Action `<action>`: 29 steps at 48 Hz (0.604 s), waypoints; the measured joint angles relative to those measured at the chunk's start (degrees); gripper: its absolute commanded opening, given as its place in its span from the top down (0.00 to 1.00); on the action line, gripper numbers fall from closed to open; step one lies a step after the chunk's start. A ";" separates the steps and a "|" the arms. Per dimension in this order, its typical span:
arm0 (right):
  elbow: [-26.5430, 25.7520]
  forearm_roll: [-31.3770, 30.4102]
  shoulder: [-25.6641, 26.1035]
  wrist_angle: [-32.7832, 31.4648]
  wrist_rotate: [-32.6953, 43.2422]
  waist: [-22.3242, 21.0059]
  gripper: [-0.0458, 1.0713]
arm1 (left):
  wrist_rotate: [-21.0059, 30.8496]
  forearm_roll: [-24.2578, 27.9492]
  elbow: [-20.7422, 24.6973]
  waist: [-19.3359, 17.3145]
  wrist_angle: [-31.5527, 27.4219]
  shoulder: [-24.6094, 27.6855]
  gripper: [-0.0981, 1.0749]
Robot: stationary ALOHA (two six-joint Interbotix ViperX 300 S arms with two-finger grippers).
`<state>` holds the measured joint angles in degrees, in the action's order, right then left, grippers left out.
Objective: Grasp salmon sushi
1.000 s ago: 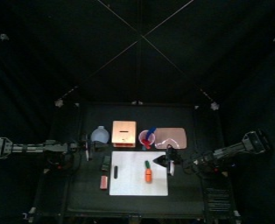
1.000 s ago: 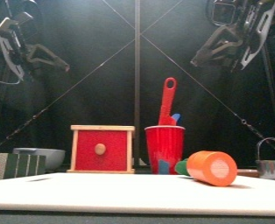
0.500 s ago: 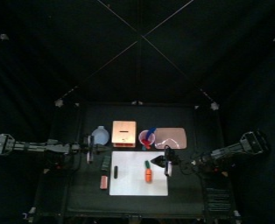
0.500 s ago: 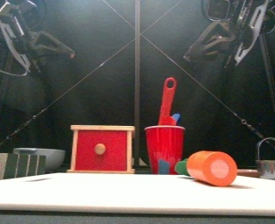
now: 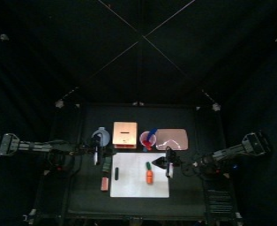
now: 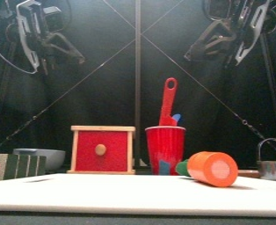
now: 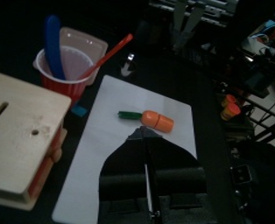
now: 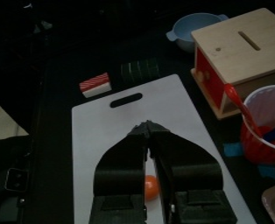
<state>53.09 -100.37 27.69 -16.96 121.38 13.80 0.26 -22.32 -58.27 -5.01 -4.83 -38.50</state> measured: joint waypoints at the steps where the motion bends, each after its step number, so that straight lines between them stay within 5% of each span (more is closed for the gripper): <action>1: 0.00 0.00 0.09 0.00 0.09 0.00 0.59 | 0.09 -0.18 0.09 -0.44 -0.62 0.18 0.82; 13: 0.97 0.00 1.14 0.00 0.00 0.00 0.59 | 0.09 -0.35 3.08 -5.71 -8.96 6.24 0.81; 29: 2.11 0.79 1.49 0.00 0.09 -0.09 0.59 | 2.99 7.12 10.46 -9.76 -22.94 10.55 0.81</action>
<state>55.20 -99.58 29.18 -16.96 121.46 13.71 3.25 -15.21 -47.81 -14.77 -27.77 -27.95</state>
